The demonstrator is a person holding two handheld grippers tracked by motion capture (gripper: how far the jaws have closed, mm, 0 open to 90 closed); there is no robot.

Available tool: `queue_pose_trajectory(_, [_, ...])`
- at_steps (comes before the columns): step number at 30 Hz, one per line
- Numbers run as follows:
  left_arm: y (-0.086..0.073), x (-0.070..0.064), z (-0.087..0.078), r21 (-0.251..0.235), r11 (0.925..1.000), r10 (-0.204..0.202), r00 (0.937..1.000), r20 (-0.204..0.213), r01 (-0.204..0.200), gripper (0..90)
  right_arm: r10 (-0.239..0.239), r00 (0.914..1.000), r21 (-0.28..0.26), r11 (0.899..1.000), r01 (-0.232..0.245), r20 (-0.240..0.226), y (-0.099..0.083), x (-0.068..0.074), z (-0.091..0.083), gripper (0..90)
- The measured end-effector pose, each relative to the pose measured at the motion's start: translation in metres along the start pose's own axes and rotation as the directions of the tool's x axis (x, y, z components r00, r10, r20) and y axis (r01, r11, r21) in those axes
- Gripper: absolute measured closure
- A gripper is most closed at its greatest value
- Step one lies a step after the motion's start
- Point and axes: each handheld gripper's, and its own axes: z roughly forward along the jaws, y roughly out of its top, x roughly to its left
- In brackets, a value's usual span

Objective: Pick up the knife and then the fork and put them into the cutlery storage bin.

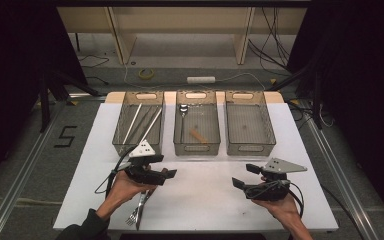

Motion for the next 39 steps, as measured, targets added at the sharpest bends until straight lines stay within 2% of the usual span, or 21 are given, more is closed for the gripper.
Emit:
queue_pose_trajectory(2, [0.001, 0.000, 0.002, 0.015, 0.9998, 0.008, 0.9999, 0.012, -0.008, 27.7, -0.002, 1.0000, 0.000, 1.000, 0.002, -0.003, 0.000, 0.001, 0.000, 25.6])
queue_pose_trajectory(7, [0.004, -0.001, 0.010, 0.065, 0.9976, 0.023, 0.9990, 0.038, -0.025, 42.5, -0.012, 0.9999, 0.009, 1.000, 0.013, -0.007, -0.001, 0.003, 0.001, 25.8])
queue_pose_trajectory(10, [0.004, -0.004, 0.014, 0.110, 0.9918, 0.061, 0.9973, 0.042, -0.065, 54.9, -0.013, 0.9999, 0.012, 1.000, 0.013, -0.008, -0.001, 0.003, 0.000, 26.1])
queue_pose_trajectory(13, [0.004, -0.005, 0.018, 0.157, 0.9834, 0.084, 0.9956, 0.041, -0.090, 64.6, -0.018, 0.9998, 0.009, 1.000, 0.018, -0.010, -0.001, 0.003, -0.001, 26.3])
queue_pose_trajectory(18, [0.001, -0.005, 0.023, 0.218, 0.9701, 0.100, 0.9941, 0.044, -0.107, 76.8, -0.022, 0.9997, 0.011, 1.000, 0.022, -0.013, -0.001, 0.004, 0.000, 26.8])
queue_pose_trajectory(20, [0.000, -0.005, 0.025, 0.248, 0.9610, 0.117, 0.9925, 0.036, -0.122, 80.9, -0.027, 0.9995, 0.007, 1.000, 0.028, -0.014, 0.000, 0.005, -0.001, 27.0])
queue_pose_trajectory(22, [-0.002, -0.004, 0.030, 0.293, 0.9449, 0.146, 0.9891, 0.020, -0.145, 84.9, -0.027, 0.9995, 0.007, 1.000, 0.028, -0.017, 0.000, 0.005, 0.000, 27.2])
queue_pose_trajectory(23, [-0.003, -0.004, 0.032, 0.302, 0.9432, 0.141, 0.9899, 0.016, -0.139, 86.0, -0.029, 0.9995, 0.008, 1.000, 0.029, -0.016, 0.000, 0.005, 0.000, 27.2])
queue_pose_trajectory(24, [-0.005, -0.002, 0.034, 0.329, 0.9333, 0.149, 0.9888, 0.014, -0.145, 86.5, -0.030, 0.9994, 0.011, 0.999, 0.030, -0.015, 0.000, 0.005, 0.000, 27.2])
queue_pose_trajectory(25, [-0.006, 0.000, 0.036, 0.345, 0.9269, 0.153, 0.9881, 0.012, -0.148, 87.0, -0.030, 0.9994, 0.011, 0.999, 0.030, -0.017, 0.000, 0.005, 0.000, 27.2])
queue_pose_trajectory(26, [-0.007, 0.001, 0.037, 0.345, 0.9274, 0.151, 0.9885, 0.007, -0.144, 87.0, -0.028, 0.9994, 0.011, 1.000, 0.029, -0.018, 0.000, 0.005, 0.000, 27.3])
queue_pose_trajectory(28, [-0.009, 0.005, 0.040, 0.371, 0.9167, 0.164, 0.9864, -0.008, -0.149, 87.0, -0.031, 0.9994, 0.014, 0.999, 0.031, -0.019, 0.000, 0.005, 0.000, 27.3])
queue_pose_trajectory(29, [-0.010, 0.007, 0.041, 0.378, 0.9141, 0.163, 0.9864, -0.016, -0.145, 87.0, -0.032, 0.9994, 0.015, 0.999, 0.032, -0.015, 0.000, 0.005, 0.000, 27.3])
queue_pose_trajectory(31, [-0.012, 0.010, 0.043, 0.404, 0.9026, 0.172, 0.9849, -0.021, -0.149, 87.3, -0.029, 0.9995, 0.016, 0.999, 0.029, -0.010, 0.000, 0.005, 0.000, 27.3])
queue_pose_trajectory(33, [-0.012, 0.013, 0.043, 0.404, 0.9038, 0.163, 0.9863, -0.023, -0.140, 88.2, -0.029, 0.9995, 0.014, 0.999, 0.029, -0.012, 0.000, 0.004, -0.001, 27.3])
queue_pose_trajectory(35, [-0.012, 0.014, 0.042, 0.409, 0.9002, 0.181, 0.9827, -0.039, -0.149, 88.3, -0.030, 0.9995, 0.014, 0.999, 0.030, -0.011, 0.000, 0.004, -0.001, 27.5])
queue_pose_trajectory(36, [-0.013, 0.014, 0.042, 0.405, 0.9030, 0.174, 0.9839, -0.042, -0.142, 88.4, -0.031, 0.9995, 0.013, 0.999, 0.031, -0.011, 0.000, 0.004, -0.001, 27.5])
queue_pose_trajectory(37, [-0.012, 0.015, 0.042, 0.411, 0.9005, 0.173, 0.9841, -0.039, -0.142, 88.5, -0.032, 0.9994, 0.014, 0.999, 0.032, -0.011, 0.000, 0.004, -0.001, 27.5])
queue_pose_trajectory(39, [-0.013, 0.017, 0.041, 0.411, 0.9025, 0.162, 0.9858, -0.046, -0.129, 88.6, -0.033, 0.9994, 0.014, 0.999, 0.033, -0.011, 0.000, 0.005, -0.001, 27.6])
